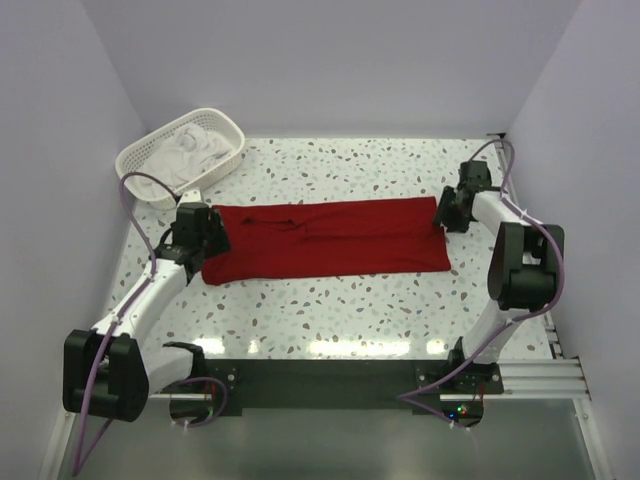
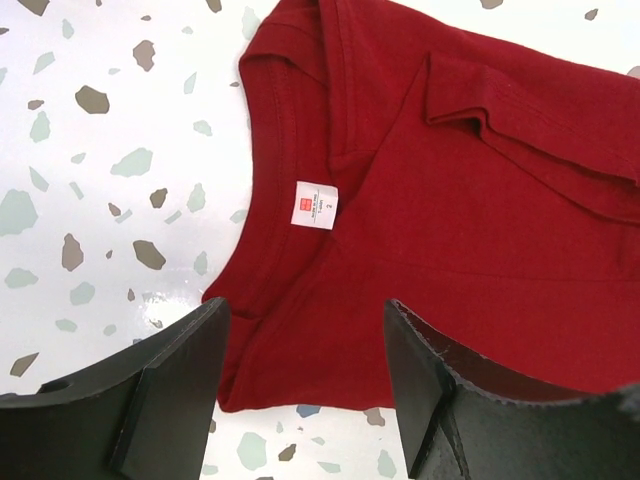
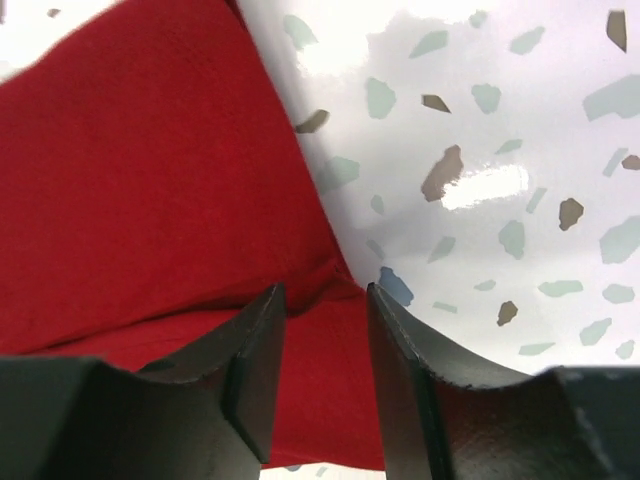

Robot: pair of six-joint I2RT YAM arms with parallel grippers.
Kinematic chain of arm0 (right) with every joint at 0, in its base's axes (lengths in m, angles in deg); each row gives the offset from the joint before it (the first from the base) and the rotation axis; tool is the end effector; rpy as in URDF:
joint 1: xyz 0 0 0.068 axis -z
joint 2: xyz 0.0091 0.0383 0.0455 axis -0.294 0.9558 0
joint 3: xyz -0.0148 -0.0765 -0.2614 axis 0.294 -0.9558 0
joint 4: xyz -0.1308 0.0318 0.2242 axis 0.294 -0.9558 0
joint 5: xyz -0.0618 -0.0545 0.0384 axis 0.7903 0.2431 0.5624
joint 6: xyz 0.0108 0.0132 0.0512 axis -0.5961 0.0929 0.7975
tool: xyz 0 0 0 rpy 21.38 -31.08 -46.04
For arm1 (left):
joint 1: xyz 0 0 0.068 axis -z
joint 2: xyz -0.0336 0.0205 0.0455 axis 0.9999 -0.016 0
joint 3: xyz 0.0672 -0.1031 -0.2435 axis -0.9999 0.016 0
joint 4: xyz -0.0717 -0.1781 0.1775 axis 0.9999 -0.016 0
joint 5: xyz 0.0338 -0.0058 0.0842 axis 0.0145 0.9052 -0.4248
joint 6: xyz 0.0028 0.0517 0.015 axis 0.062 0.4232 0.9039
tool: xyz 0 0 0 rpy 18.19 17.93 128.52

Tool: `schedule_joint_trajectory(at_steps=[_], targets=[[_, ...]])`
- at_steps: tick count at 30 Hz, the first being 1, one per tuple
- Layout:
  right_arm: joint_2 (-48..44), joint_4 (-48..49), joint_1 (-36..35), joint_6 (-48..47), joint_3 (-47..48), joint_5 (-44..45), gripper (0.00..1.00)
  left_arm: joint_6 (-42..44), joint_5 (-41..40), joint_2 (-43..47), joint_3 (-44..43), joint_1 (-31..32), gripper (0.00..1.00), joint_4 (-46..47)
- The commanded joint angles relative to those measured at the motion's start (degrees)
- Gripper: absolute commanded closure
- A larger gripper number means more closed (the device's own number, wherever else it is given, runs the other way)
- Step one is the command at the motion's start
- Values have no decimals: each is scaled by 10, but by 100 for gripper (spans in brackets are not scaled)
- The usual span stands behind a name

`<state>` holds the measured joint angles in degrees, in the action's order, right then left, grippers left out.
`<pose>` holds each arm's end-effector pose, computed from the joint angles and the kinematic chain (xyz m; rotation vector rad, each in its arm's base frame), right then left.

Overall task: Fold and stack the t-shirts
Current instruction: Fold the tshirt

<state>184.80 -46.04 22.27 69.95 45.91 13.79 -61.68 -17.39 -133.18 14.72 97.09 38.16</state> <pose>0.3651 -0.0320 0.1824 0.5102 2.5841 0.1091 0.2342 -0.0241 0.2229 -0.4505 2.2799 0.0086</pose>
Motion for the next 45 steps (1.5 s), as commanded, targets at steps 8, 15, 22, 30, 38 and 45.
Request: schedule_joint_trajectory(at_steps=[8,15,22,30,38,45], targets=[[-64,28,-179,-37,70,-74,48,-48,84,-81,-70,3,32,30],[0,74,-318,-96,128,-114,48,-110,96,-209,-177,-3,37,30],[92,86,-394,-154,218,-125,48,-186,118,-290,-207,-25,41,65],[205,52,-441,-222,337,-126,51,-217,127,-353,-238,-27,46,73],[274,19,-455,-249,405,-106,55,-215,127,-360,-242,-27,46,75],[258,44,-456,-241,369,-65,68,-215,125,-360,-243,-27,46,74]])
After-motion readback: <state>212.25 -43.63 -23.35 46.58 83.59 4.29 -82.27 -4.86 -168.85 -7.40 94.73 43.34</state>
